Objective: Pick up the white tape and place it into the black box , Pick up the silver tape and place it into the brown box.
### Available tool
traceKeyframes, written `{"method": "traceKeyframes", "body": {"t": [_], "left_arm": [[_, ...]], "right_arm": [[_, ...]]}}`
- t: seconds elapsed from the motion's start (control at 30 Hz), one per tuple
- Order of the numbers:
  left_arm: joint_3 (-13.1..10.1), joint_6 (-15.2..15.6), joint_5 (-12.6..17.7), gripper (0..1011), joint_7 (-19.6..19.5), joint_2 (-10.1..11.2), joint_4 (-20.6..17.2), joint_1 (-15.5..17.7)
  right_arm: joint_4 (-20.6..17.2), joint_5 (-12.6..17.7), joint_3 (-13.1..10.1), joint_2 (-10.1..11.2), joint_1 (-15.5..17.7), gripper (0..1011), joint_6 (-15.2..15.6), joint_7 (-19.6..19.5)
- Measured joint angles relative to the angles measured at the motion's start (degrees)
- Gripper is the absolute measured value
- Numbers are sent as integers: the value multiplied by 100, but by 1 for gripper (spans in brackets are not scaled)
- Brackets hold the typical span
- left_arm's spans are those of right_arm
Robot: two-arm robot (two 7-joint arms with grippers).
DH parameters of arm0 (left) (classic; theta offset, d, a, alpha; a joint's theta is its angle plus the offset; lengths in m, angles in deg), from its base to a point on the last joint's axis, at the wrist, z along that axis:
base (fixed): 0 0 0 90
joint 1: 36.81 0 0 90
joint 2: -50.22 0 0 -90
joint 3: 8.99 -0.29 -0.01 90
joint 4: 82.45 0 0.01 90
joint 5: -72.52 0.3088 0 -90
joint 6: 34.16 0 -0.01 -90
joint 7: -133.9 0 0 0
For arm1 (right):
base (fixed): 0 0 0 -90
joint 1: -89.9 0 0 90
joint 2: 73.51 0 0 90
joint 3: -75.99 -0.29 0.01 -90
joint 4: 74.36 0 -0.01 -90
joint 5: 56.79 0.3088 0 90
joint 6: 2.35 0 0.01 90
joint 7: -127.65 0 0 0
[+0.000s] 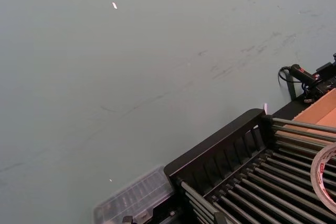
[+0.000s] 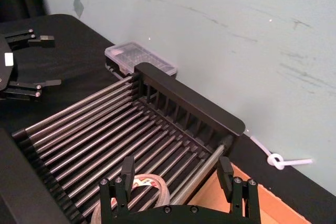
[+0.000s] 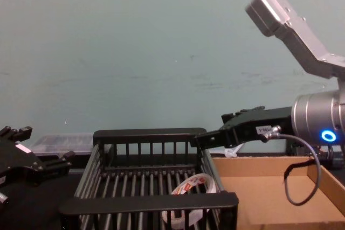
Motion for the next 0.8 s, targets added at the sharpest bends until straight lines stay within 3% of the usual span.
{"method": "traceKeyframes", "body": {"t": [0.13,0.37,0.57,0.8], "left_arm": [[0,0,0,1001,0,0,0,0],[0,0,0,1002,0,0,0,0],[0,0,0,1001,0,0,0,0],[0,0,0,1001,0,0,0,0]], "right_arm": [[-86,0,-61,11,60,1002,33,-39],[-481,88,-230,209,293,1002,159,-10],[-1043,286,-394,628,604,1002,292,213],[-1768,570,-606,1333,1042,1002,438,486]]}}
